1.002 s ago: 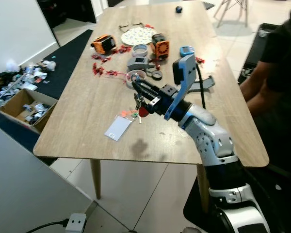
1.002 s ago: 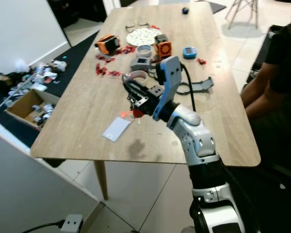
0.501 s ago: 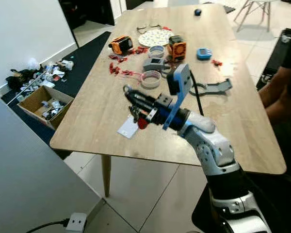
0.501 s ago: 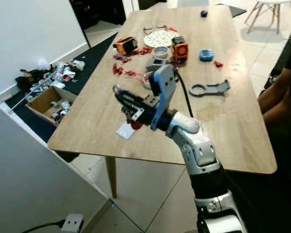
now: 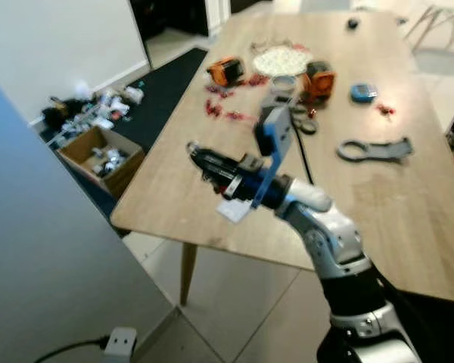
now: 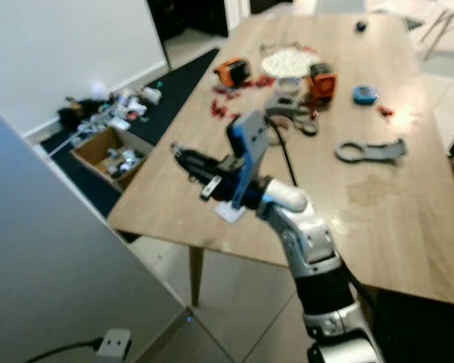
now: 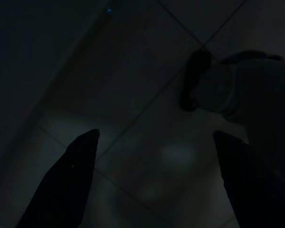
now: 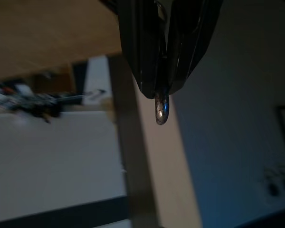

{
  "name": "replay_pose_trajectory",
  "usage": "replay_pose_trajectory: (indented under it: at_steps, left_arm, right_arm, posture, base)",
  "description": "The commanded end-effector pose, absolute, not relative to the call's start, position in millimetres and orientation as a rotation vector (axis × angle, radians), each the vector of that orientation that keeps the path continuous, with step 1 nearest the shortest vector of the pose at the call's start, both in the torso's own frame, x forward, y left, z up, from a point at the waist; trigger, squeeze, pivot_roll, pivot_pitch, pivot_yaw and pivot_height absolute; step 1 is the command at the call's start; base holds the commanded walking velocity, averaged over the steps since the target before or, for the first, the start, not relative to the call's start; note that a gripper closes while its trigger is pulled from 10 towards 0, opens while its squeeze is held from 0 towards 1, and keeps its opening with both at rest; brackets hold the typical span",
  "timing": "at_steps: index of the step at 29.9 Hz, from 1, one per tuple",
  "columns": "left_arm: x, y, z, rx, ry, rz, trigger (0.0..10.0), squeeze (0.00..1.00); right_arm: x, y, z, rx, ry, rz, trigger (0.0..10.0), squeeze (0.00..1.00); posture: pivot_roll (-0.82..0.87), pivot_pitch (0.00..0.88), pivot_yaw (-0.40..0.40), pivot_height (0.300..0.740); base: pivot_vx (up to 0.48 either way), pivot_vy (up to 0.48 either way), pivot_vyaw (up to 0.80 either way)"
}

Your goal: Hang keys on a hook

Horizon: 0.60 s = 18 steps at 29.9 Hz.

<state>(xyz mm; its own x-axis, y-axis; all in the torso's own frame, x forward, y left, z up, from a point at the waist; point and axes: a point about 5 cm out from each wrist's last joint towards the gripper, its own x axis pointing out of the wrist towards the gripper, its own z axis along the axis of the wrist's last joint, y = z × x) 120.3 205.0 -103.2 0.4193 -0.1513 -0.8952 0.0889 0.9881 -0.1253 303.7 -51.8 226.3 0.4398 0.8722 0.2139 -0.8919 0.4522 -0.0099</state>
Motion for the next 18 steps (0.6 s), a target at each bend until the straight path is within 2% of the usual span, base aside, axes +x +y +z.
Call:
replay_pose_trajectory:
  at_steps: [1,18]
  left_arm:
    - [108.8,209.1,-106.0,-0.055,1.169,-0.144,10.0,0.0]
    - [109.5,206.9,-106.1,-0.066,1.167,-0.152,10.0,0.0]
  right_arm:
    - [300.7,-50.9,229.9,0.098,-0.224,1.108,10.0,0.0]
    - [297.5,-50.1,231.0,0.088,-0.223,1.14,10.0,0.0]
  posture:
    - [-0.11,0.094,0.122,0.74]
    - [-0.12,0.1,0.115,0.74]
  base:
    - [0.0,0.0,0.68]
    - [0.0,0.0,0.68]
